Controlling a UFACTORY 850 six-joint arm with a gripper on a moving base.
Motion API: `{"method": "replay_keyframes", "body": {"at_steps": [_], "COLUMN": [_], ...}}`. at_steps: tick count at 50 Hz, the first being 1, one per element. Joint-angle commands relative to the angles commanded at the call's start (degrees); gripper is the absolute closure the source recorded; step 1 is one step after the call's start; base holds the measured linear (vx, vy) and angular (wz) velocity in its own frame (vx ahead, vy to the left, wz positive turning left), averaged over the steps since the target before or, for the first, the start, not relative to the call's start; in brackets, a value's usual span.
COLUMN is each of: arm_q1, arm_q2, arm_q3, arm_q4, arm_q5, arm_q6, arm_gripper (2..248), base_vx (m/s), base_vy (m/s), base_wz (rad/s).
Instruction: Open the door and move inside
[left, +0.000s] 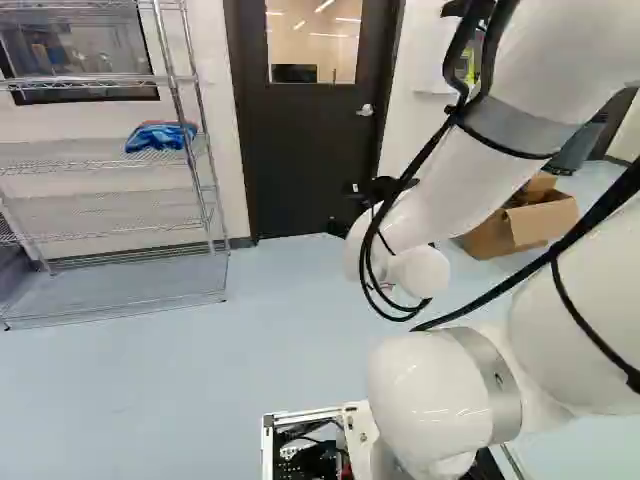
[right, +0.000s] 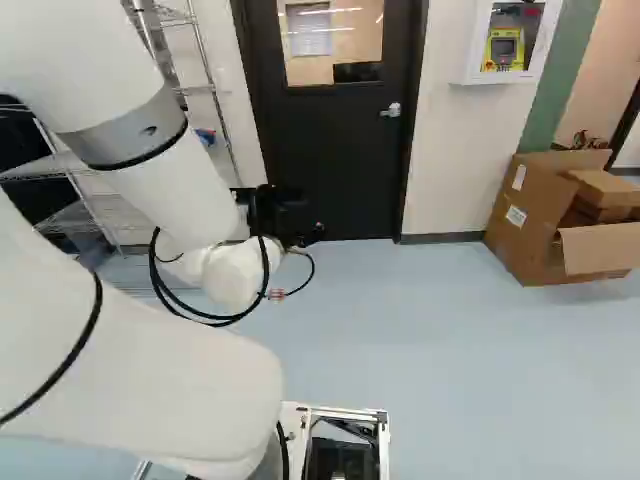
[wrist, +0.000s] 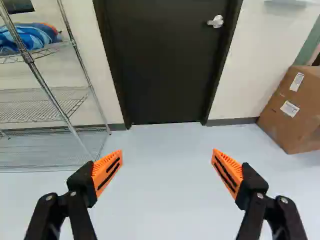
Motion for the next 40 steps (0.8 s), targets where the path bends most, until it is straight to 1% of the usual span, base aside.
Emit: {"method": "replay_keyframes", "body": {"at_steps": [29,40], "arm_q1": [0.0,0.0], "arm_q2": [0.0,0.0], "arm_q3": [0.0,0.0], "arm_q4": [0.0,0.0], "arm_q5": [0.0,0.0], "arm_q6": [0.0,0.0], "arm_gripper": [3,3], "base_vx": [0.000,0.052], "base_vy": [0.000,0.001], "base_wz": [0.000,-0.006]}}
